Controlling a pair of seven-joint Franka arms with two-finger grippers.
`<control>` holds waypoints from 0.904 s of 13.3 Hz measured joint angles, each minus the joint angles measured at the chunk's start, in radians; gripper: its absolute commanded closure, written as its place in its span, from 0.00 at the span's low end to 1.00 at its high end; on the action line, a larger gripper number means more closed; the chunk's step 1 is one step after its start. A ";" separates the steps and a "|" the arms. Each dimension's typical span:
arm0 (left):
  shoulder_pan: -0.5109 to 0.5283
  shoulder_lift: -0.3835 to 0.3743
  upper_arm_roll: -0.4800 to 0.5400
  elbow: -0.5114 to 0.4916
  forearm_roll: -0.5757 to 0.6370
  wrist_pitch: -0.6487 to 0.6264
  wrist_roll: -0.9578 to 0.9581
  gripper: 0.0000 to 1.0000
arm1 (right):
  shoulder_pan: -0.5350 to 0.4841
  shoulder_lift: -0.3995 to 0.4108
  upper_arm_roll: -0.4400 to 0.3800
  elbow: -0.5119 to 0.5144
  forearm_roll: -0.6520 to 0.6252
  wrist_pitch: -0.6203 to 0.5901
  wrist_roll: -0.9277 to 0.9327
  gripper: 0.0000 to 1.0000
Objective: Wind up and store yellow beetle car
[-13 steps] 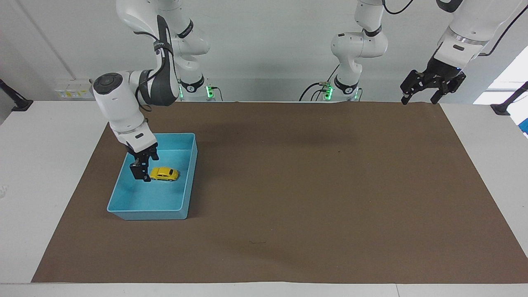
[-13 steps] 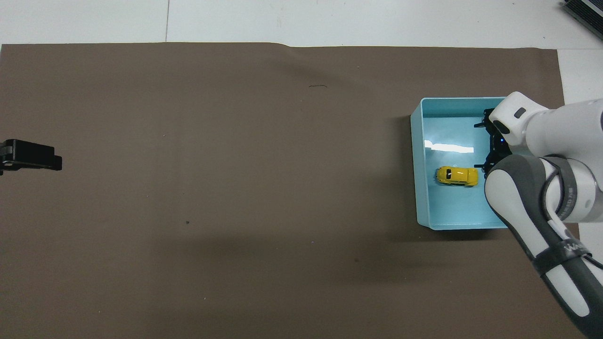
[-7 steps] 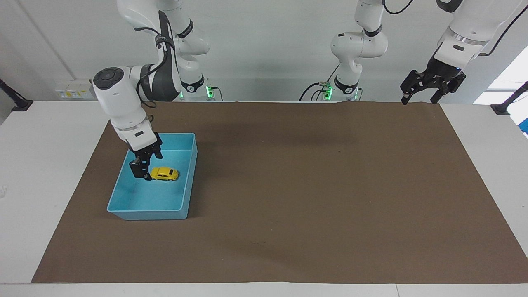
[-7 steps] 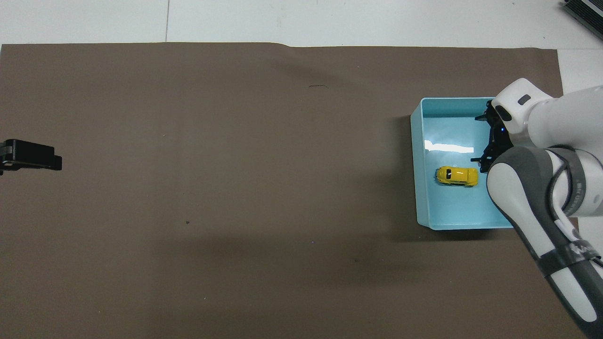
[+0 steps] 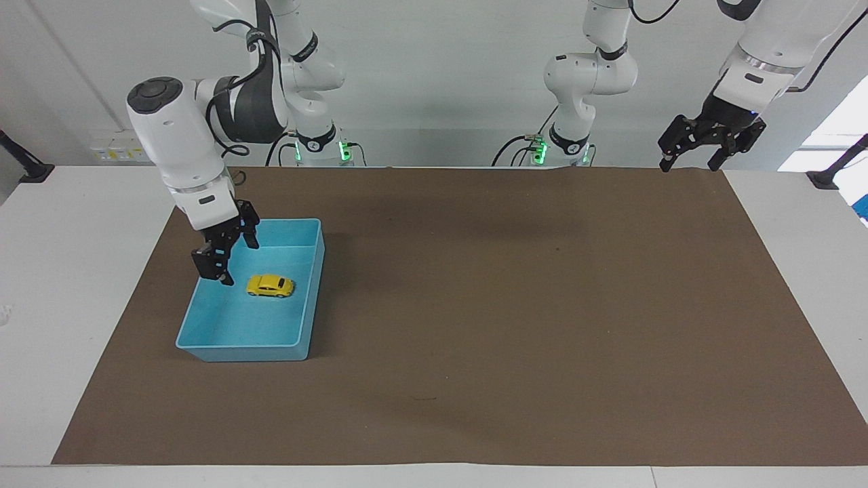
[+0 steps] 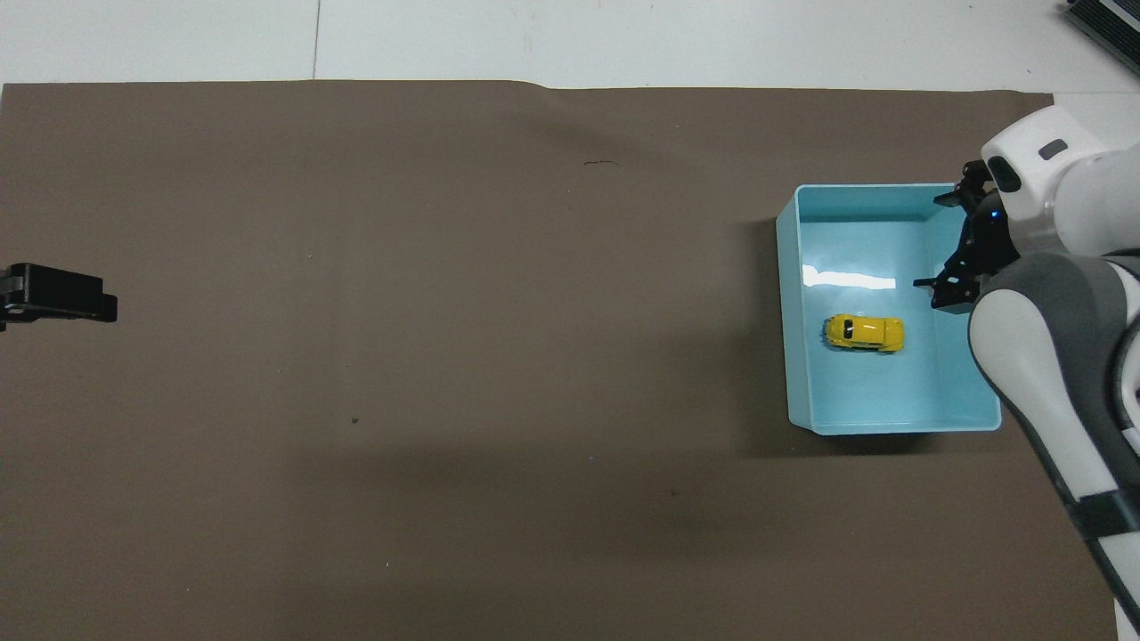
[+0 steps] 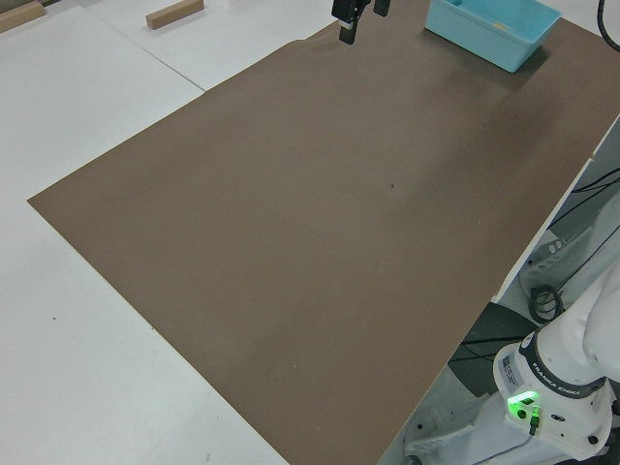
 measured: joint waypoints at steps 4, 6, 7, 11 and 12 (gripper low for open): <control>0.000 0.000 0.000 0.000 0.000 0.000 0.000 0.00 | 0.008 -0.072 -0.001 0.063 0.000 -0.135 0.309 0.00; 0.000 0.000 0.000 0.000 0.000 0.000 0.000 0.00 | 0.021 -0.104 -0.001 0.083 0.000 -0.198 0.471 0.00; 0.000 0.000 0.000 0.000 0.000 0.000 0.000 0.00 | 0.028 -0.118 -0.002 0.086 0.000 -0.223 0.548 0.00; 0.000 0.000 0.000 0.000 0.000 0.000 0.000 0.00 | 0.099 -0.146 -0.005 0.127 0.001 -0.306 0.914 0.00; 0.000 0.000 0.000 0.000 0.000 0.000 0.000 0.00 | 0.112 -0.148 -0.004 0.145 0.001 -0.329 0.985 0.00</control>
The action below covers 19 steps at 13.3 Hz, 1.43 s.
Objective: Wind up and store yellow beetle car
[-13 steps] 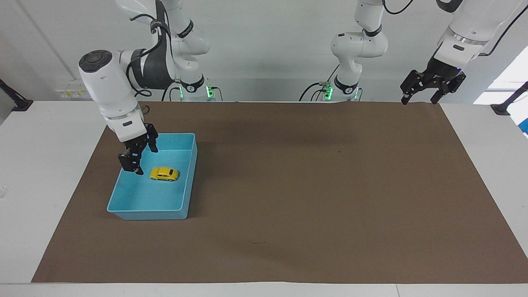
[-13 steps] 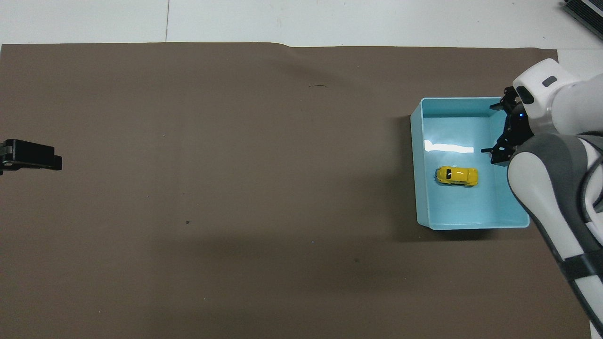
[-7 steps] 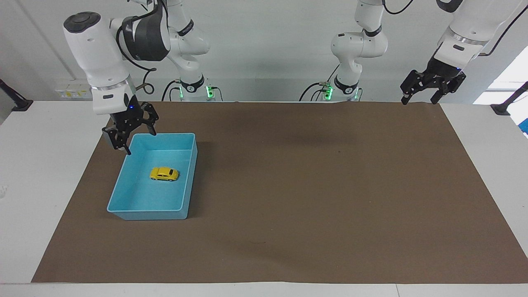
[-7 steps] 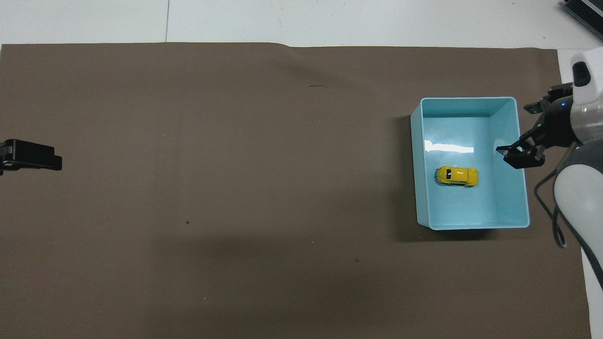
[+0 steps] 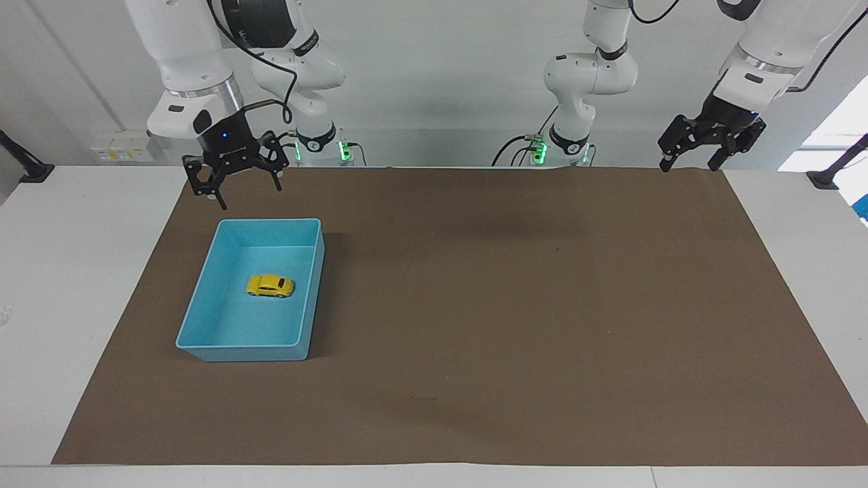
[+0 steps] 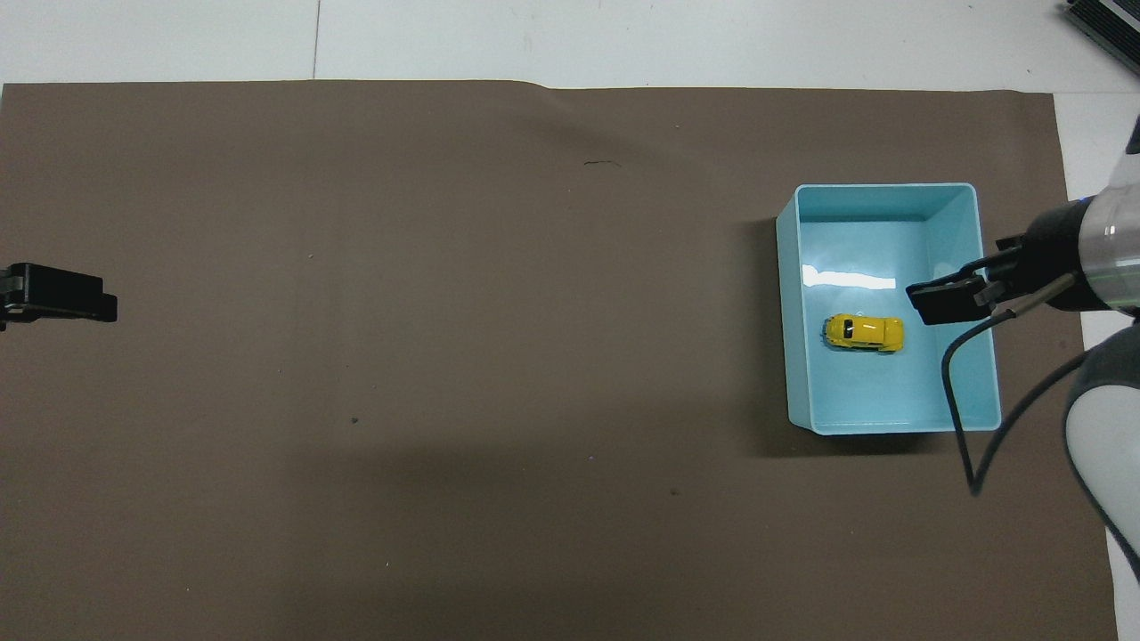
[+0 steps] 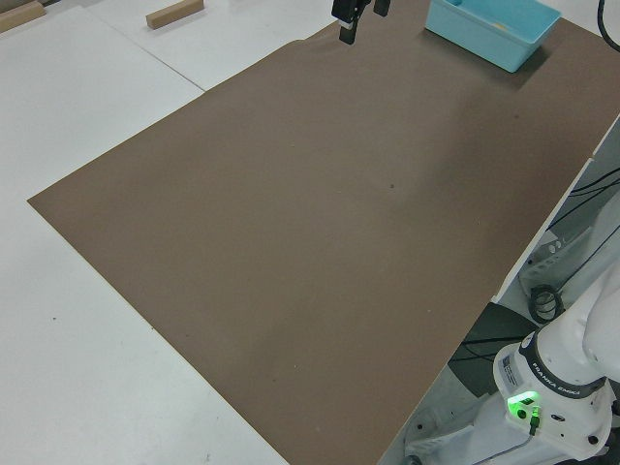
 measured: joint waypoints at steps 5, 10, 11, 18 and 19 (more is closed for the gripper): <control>0.000 0.000 0.000 0.000 0.000 0.000 0.000 0.00 | -0.061 -0.001 -0.030 0.016 0.000 -0.057 0.081 0.00; 0.000 0.000 0.000 0.000 0.000 0.000 0.000 0.00 | -0.053 -0.009 -0.039 0.087 0.005 -0.143 0.420 0.00; 0.000 0.000 0.000 0.000 0.000 0.000 0.000 0.00 | -0.052 -0.010 -0.039 0.091 0.005 -0.147 0.433 0.00; 0.000 0.000 0.000 0.000 0.000 0.000 0.000 0.00 | -0.047 -0.010 -0.018 0.094 0.005 -0.148 0.434 0.00; 0.000 0.000 0.000 0.000 0.000 0.000 0.000 0.00 | -0.047 -0.010 -0.017 0.094 0.008 -0.148 0.434 0.00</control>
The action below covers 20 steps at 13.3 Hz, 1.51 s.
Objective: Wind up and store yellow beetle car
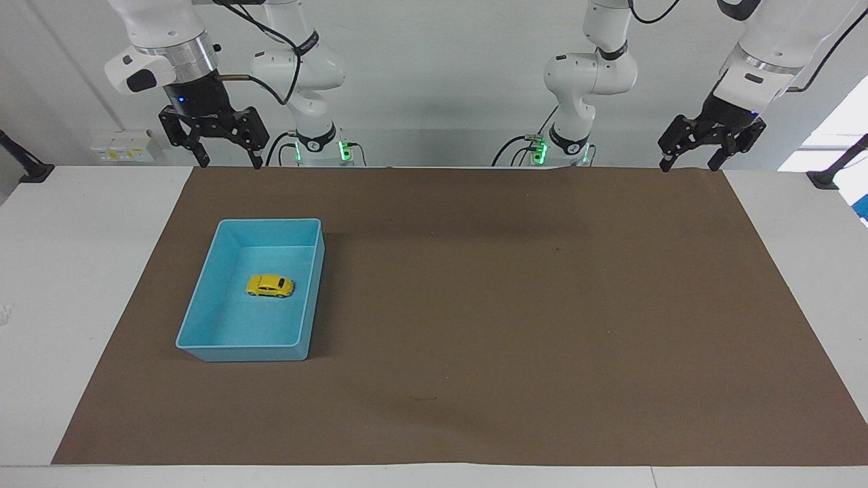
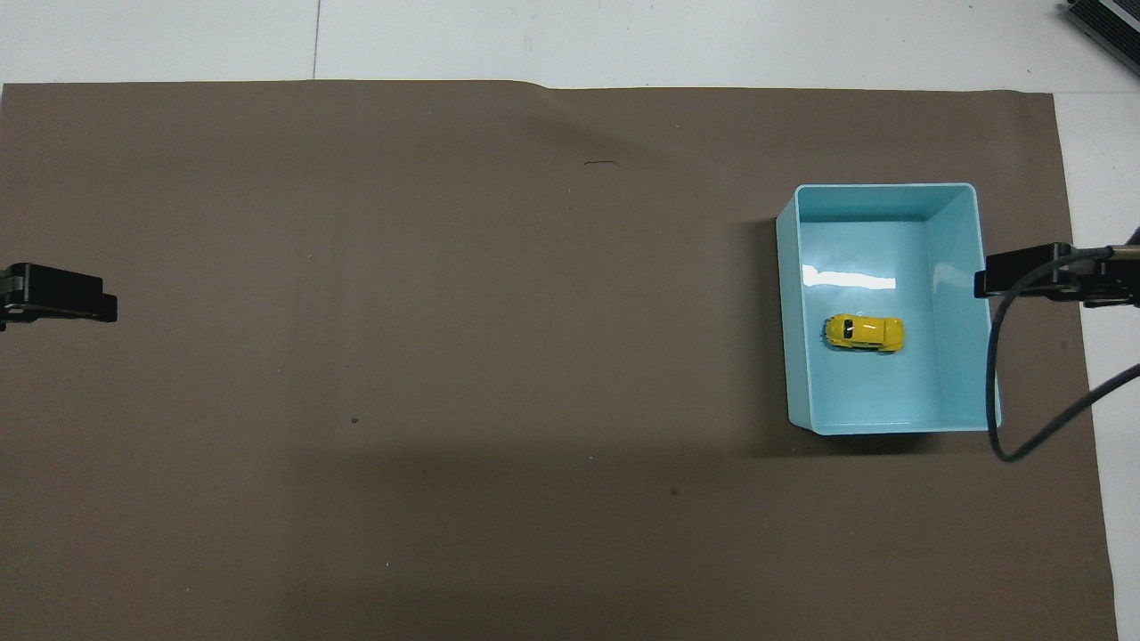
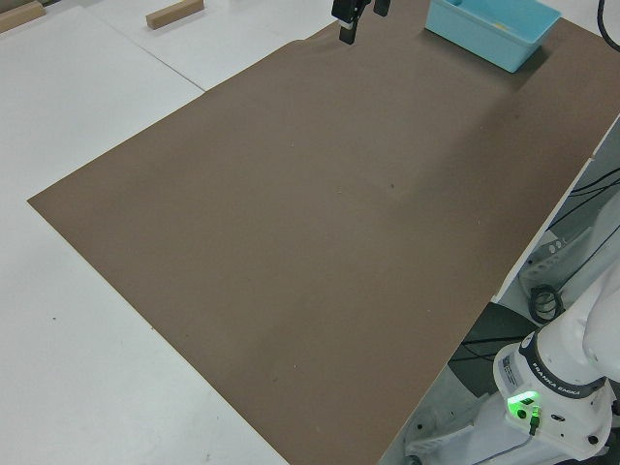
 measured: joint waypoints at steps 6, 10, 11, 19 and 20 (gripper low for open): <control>0.000 0.000 0.000 0.000 0.000 0.000 0.000 0.00 | 0.015 -0.001 0.000 0.003 0.015 0.000 0.000 0.00; 0.000 0.000 0.000 0.000 0.000 0.000 0.000 0.00 | 0.015 -0.002 -0.002 0.004 0.015 0.000 0.000 0.00; 0.000 0.000 0.000 0.000 0.000 0.000 0.000 0.00 | 0.015 -0.002 -0.002 0.004 0.015 0.000 0.000 0.00; 0.000 0.000 0.000 0.000 0.000 0.000 0.000 0.00 | 0.012 -0.003 -0.017 0.004 0.015 0.000 0.000 0.00; 0.000 0.000 0.000 0.000 0.000 0.000 0.000 0.00 | 0.011 -0.003 -0.018 0.004 0.015 0.000 0.000 0.00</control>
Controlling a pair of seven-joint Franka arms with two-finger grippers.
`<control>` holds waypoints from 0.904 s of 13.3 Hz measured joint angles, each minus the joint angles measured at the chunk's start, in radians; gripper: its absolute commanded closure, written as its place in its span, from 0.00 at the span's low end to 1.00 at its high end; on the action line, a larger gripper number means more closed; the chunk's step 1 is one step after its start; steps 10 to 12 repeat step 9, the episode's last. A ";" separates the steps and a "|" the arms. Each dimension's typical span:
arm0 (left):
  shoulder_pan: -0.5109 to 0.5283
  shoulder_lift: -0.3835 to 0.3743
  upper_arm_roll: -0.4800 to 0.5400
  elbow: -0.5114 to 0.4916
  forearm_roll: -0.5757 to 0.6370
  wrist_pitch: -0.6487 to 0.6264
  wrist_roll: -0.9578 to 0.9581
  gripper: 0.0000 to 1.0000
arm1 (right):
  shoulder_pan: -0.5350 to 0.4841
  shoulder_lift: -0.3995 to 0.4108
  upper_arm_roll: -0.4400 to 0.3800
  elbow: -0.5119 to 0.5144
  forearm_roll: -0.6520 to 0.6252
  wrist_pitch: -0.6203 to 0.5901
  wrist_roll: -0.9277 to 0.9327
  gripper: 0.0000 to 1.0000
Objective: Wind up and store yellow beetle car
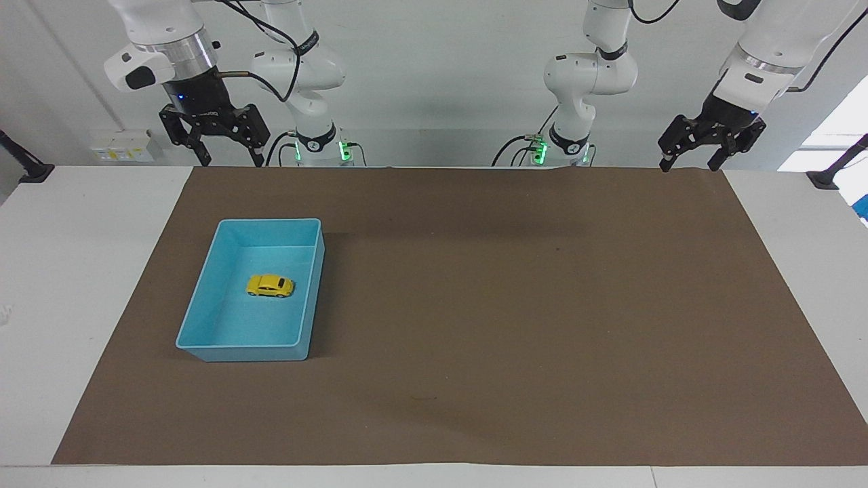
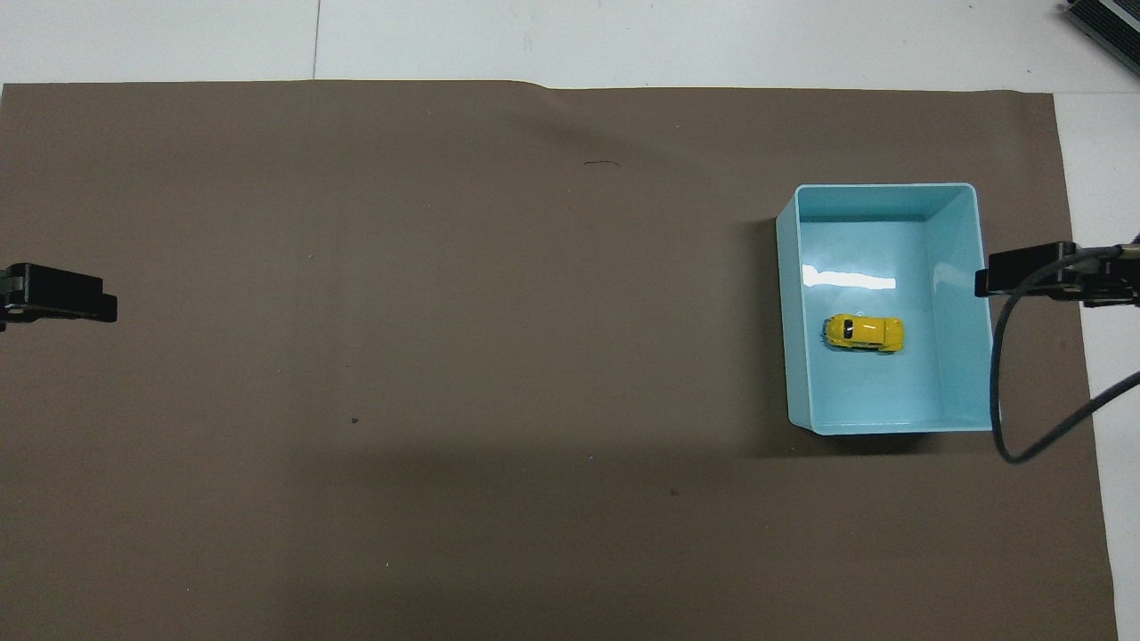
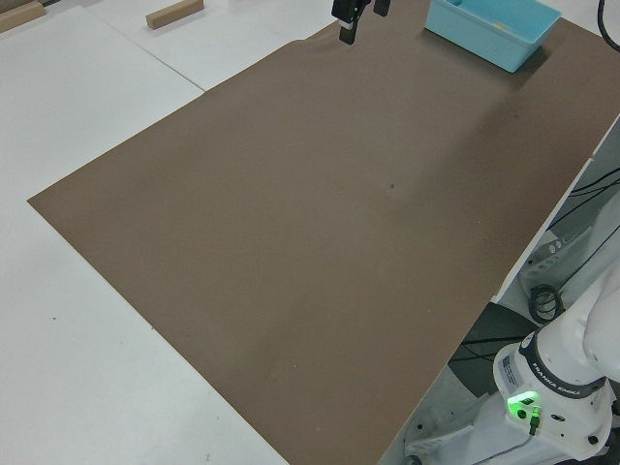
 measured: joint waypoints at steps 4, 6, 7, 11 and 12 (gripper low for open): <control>0.000 0.000 0.000 0.000 0.000 0.000 0.000 0.00 | -0.010 0.000 -0.003 0.000 0.000 0.000 0.000 0.00; 0.000 0.000 0.000 0.000 0.000 0.000 0.000 0.00 | -0.012 0.000 -0.004 0.000 0.000 0.000 0.000 0.00; 0.000 0.000 0.000 0.000 0.000 0.000 0.000 0.00 | -0.012 0.000 -0.008 0.000 0.000 0.000 0.000 0.00; 0.000 0.000 0.000 0.000 0.000 0.000 0.000 0.00 | -0.012 0.000 -0.016 0.000 0.000 0.000 0.000 0.00; 0.000 0.000 0.000 0.000 0.000 0.000 0.000 0.00 | -0.012 0.000 -0.016 0.000 0.000 0.000 0.000 0.00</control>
